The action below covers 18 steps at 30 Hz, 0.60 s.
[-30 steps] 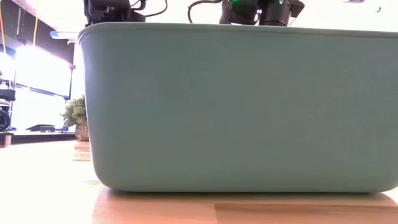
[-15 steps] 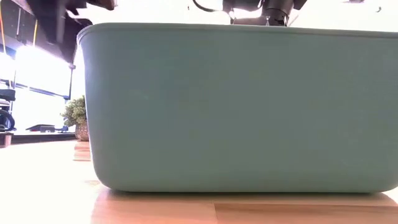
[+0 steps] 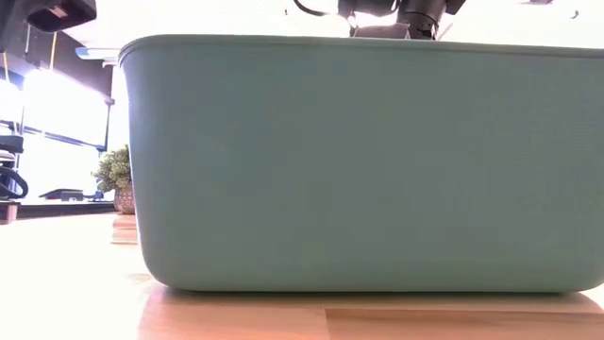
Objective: Sort & place blocks by color
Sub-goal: Put the blue block into the blue bin
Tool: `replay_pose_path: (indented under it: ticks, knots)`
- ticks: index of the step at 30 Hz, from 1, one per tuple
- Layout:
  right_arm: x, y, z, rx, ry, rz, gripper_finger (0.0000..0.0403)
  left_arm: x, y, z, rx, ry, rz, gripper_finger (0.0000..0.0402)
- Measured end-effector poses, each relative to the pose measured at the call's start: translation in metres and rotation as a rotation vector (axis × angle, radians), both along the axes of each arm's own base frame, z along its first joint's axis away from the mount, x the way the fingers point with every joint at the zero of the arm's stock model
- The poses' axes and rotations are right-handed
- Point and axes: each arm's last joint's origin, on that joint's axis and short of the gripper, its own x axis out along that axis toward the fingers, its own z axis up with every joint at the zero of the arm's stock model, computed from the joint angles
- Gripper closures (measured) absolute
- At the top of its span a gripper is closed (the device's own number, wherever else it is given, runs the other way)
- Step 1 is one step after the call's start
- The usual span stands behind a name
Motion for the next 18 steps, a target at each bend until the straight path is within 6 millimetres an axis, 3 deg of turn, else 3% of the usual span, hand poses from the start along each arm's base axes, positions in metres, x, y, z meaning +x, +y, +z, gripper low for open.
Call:
replay_pose_path:
  ticks: [18]
  knots:
    - [0.002,0.0,0.001,0.002,-0.02,0.001,0.0233,0.027,-0.053,-0.059,0.021,0.057,-0.2,0.0172]
